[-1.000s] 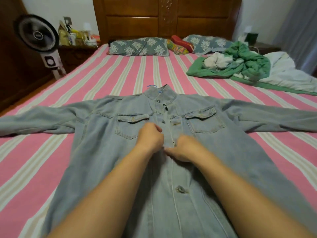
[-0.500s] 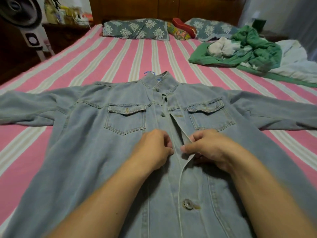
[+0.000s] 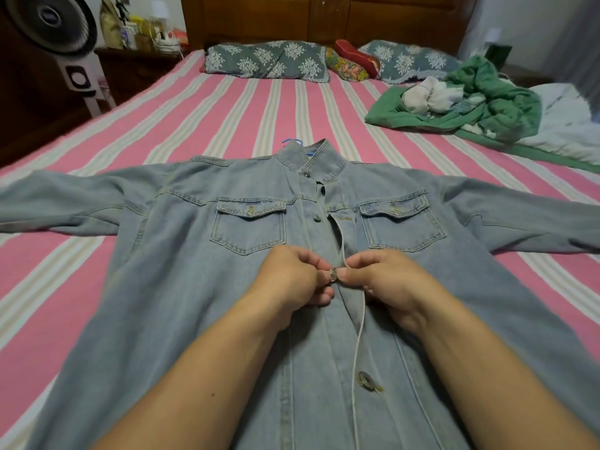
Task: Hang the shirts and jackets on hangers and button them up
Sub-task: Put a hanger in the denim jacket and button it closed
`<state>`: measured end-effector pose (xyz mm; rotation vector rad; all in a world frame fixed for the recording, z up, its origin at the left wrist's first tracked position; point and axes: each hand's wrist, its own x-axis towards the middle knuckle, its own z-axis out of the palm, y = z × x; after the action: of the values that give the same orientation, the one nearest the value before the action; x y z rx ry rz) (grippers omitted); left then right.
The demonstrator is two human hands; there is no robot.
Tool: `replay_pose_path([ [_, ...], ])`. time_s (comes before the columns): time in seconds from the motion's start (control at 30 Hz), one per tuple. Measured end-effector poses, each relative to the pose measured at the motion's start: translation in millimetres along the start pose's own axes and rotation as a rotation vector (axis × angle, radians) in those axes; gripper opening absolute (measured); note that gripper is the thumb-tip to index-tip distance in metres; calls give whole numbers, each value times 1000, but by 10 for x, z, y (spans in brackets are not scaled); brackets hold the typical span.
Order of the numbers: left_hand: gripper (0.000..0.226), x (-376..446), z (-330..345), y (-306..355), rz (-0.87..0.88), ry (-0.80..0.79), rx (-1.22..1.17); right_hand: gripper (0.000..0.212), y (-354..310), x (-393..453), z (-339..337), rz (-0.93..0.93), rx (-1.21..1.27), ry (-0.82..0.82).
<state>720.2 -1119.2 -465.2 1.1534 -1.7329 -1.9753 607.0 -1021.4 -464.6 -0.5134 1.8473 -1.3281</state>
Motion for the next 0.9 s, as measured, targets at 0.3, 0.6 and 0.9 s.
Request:
replay_pose_path([
  [0.3,17,33,9,0,63,70,119,15,-25,-26,-35,3,-24,-92],
  [0.6,15,58,-22,-10,39,75,104,15,-33,-84,66,-48,-94,-116],
  [0.9,17,100,26,-90,60,151,-19,17,81,6,224,-361,-721,238],
])
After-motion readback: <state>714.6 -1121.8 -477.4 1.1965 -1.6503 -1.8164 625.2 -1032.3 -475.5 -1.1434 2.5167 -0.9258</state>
